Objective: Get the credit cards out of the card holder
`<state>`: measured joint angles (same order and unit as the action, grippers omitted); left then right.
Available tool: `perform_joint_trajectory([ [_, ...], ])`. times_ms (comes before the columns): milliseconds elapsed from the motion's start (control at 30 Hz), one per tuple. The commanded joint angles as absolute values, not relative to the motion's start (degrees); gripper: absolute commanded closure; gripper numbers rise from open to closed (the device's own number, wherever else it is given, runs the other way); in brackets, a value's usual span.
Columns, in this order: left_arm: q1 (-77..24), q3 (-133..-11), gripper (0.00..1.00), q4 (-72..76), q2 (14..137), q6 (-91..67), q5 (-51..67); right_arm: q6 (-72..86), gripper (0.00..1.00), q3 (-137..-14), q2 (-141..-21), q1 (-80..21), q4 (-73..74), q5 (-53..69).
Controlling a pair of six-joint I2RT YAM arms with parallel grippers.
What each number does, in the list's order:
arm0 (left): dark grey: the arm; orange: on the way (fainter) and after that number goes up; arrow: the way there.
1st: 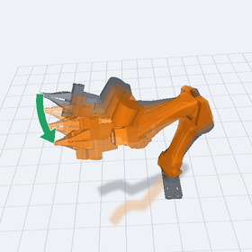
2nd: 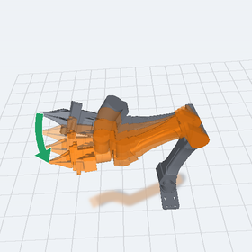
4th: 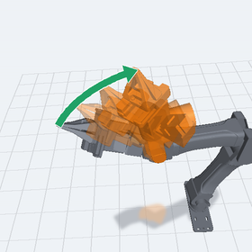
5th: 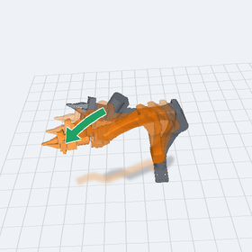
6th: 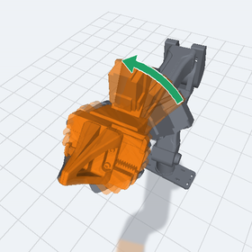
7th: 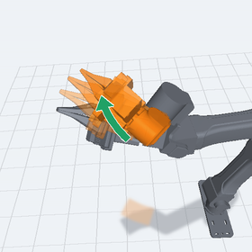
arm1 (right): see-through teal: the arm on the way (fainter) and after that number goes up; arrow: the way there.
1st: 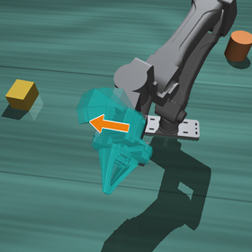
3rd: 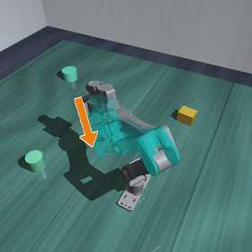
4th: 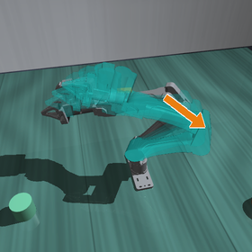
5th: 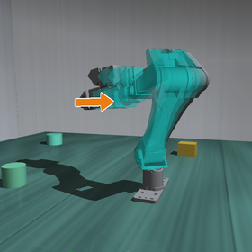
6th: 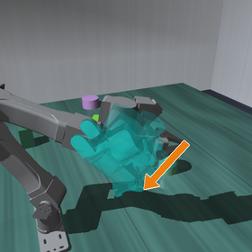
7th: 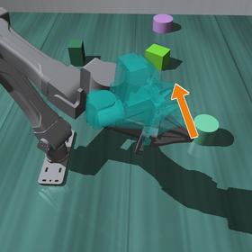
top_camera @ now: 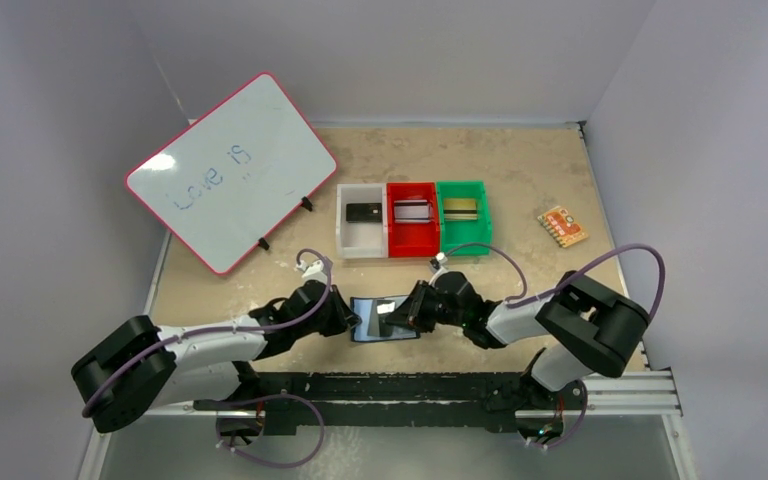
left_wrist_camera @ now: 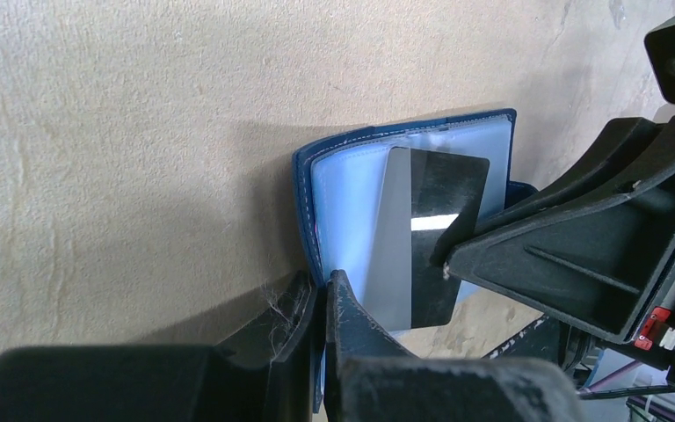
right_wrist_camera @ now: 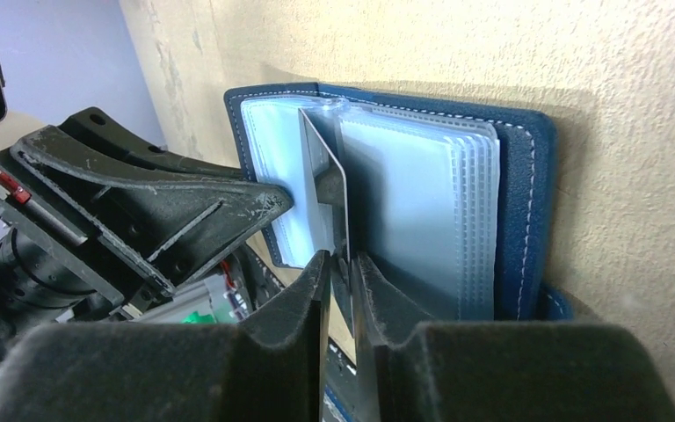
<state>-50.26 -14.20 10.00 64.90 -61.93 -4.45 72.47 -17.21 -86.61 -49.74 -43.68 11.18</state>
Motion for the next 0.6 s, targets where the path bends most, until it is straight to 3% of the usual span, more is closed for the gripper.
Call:
perform_joint_trajectory([
  [0, -50.17, -15.93, 1.0, 5.52, 64.05, -59.55, -5.92, 73.63, 0.86, -18.69, -87.33, -49.45, -47.6, 11.35],
  [167, -50.19, -15.61, 1.0, 3.48, 62.38, -60.3, -8.66, 73.78, 1.0, -18.28, -83.84, -49.42, -42.69, 7.78],
  [567, -50.17, -16.27, 0.98, 1.16, 59.53, -60.51, -11.13, 69.88, 1.0, -18.85, -75.34, -49.22, -31.96, 3.0],
])
